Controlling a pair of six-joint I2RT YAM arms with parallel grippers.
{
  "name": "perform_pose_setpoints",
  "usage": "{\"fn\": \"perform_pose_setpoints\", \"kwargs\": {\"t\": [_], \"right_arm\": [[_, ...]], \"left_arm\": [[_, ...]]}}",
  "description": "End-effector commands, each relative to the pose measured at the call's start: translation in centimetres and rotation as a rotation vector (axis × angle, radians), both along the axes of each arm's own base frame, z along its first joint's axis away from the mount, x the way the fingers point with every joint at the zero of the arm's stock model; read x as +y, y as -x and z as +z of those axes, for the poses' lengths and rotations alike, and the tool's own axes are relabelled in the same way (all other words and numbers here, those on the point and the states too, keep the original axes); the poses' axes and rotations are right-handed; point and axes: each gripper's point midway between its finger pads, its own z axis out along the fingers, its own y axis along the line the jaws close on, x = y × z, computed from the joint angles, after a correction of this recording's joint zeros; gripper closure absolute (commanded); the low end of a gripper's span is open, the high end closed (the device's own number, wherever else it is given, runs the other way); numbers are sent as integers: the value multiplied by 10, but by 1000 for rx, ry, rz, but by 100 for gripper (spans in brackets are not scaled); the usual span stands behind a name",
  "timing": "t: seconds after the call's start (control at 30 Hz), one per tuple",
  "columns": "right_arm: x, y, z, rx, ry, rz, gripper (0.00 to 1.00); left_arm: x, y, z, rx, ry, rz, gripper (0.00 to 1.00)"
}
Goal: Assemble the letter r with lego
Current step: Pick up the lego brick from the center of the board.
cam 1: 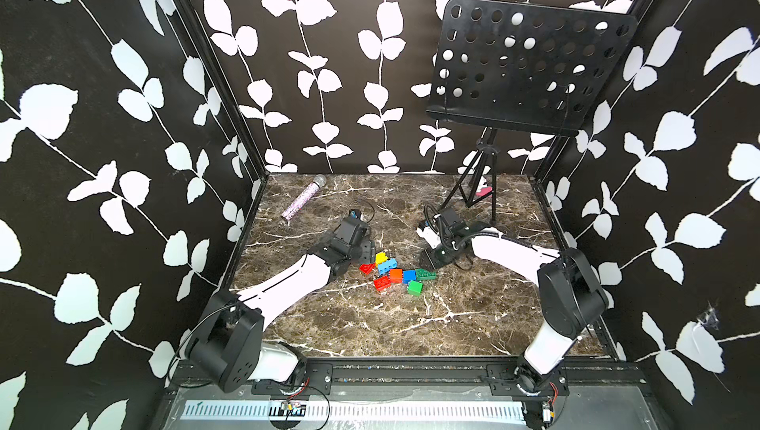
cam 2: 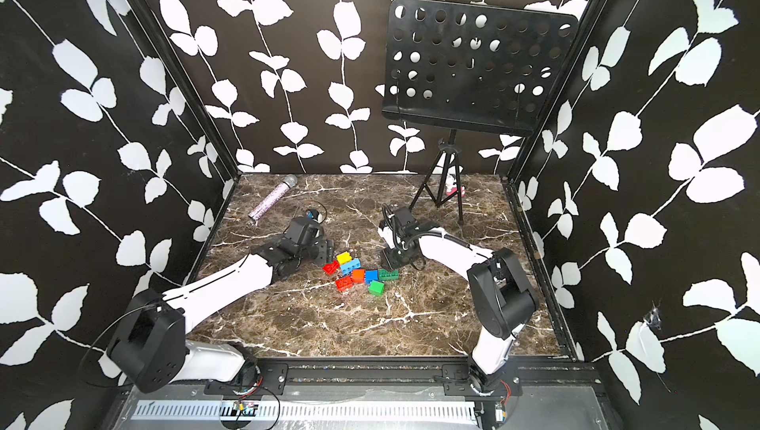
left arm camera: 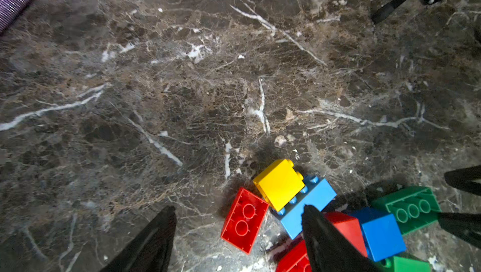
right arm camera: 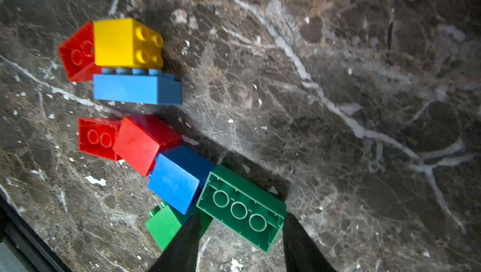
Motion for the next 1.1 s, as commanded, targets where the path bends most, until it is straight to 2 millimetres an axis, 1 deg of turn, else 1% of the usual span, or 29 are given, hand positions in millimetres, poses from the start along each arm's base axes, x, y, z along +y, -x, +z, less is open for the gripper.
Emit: {"fn": "perform_pose_setpoints", "kwargs": {"t": [0.0, 0.03, 0.07, 0.2, 0.27, 0.33, 0.43, 0.6, 0.67, 0.73, 0.9, 1.07], "right_arm": [[-3, 11, 17, -29, -35, -18, 52], [-1, 17, 14, -19, -42, -14, 53], [1, 23, 27, -44, -67, -6, 53], [16, 50, 36, -52, -72, 84, 53], [26, 62, 37, -55, -83, 125, 52], [30, 69, 32, -52, -75, 154, 50], [30, 70, 22, -51, -17, 197, 50], [36, 68, 15, -59, 7, 269, 49], [36, 69, 2, -45, 43, 298, 49], [34, 67, -5, -56, 81, 320, 49], [34, 62, -13, -79, 118, 350, 47], [38, 59, -20, -77, 125, 358, 47]], "left_arm": [[-15, -3, -2, 31, 50, -19, 23], [-18, -3, -4, 41, 58, -20, 23], [-20, -3, -8, 53, 69, -23, 23], [-31, -4, -15, 80, 119, -40, 23], [-36, -3, -18, 92, 131, -48, 23], [-38, -3, -21, 105, 139, -50, 23], [-39, -2, -23, 118, 153, -45, 23], [-41, 3, -27, 140, 179, -40, 22], [-40, 6, -29, 151, 186, -37, 21], [-39, 9, -30, 160, 195, -33, 21], [-37, 13, -32, 168, 202, -25, 20], [-34, 16, -35, 180, 193, -11, 20]]}}
